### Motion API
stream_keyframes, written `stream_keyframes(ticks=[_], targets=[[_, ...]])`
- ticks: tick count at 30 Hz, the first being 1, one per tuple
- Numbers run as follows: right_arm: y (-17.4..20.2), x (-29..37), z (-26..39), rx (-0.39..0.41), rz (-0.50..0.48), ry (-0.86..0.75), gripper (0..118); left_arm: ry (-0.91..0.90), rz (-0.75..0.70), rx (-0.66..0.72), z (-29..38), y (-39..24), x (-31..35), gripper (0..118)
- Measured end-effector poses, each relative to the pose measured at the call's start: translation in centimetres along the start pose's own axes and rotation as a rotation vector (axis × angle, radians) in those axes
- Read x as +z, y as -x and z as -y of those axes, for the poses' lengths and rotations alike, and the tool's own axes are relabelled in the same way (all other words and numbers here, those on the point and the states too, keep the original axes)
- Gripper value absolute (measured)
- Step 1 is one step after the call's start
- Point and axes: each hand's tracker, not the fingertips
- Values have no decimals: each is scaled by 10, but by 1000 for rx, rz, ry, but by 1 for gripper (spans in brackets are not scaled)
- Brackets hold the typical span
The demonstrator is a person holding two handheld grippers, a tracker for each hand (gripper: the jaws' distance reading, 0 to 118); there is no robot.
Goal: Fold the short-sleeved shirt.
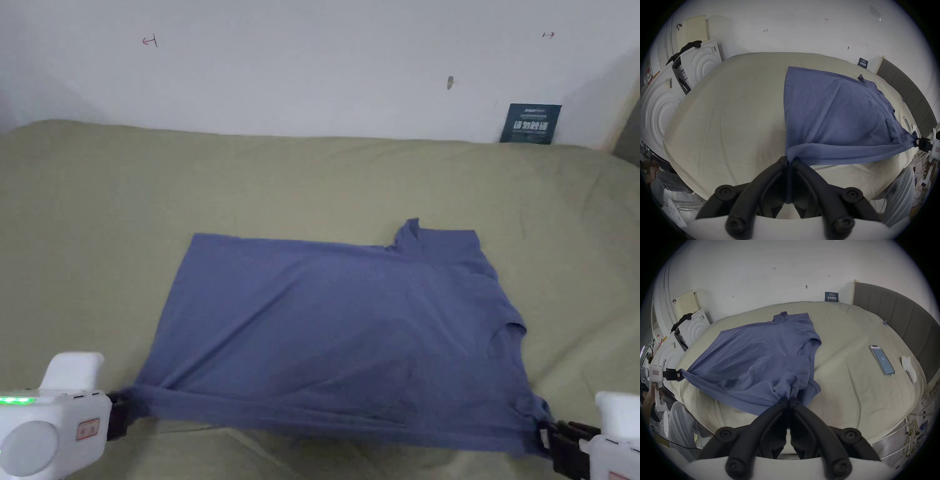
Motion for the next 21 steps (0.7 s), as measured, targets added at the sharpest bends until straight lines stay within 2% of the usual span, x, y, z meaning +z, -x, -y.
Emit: stream_keyframes(ticks=[5,6,7,8,9,10,11,13,16,17,18,19,20,21], targets=[[-1,-8,8,-25,1,29,4,7,0,6,8,-5,-6,4],[0,-8,9,-34,2,24,7,7,0,8,9,-6,-6,4],[1,-8,8,-40,6,23,23,6,1,12,10,-6,-6,5],[0,-8,7,-47,5,25,68,9,2,11,9,-6,-6,16],[0,-11,6,-58,-3,41,107,24,-4,6,10,-8,-6,44],[0,-8,11,-87,-19,41,118,36,7,-1,11,-8,-5,82],[-1,-8,11,-96,-35,18,111,33,8,3,13,-9,-3,116],[-3,-9,8,-141,-43,25,111,-3,28,22,13,-15,10,118],[12,14,3,-131,-54,3,112,-47,44,59,16,-22,31,118],[15,19,3,-121,-55,-7,111,-67,49,74,18,-25,39,114],[23,22,2,-99,-59,-20,105,-105,40,89,21,-28,49,103],[29,28,3,-79,-44,-37,91,-149,31,94,24,-30,59,78],[33,32,4,-61,-33,-55,61,-180,-3,100,28,-33,65,36],[37,35,6,-43,-30,-75,30,-187,-29,92,30,-35,67,2]])
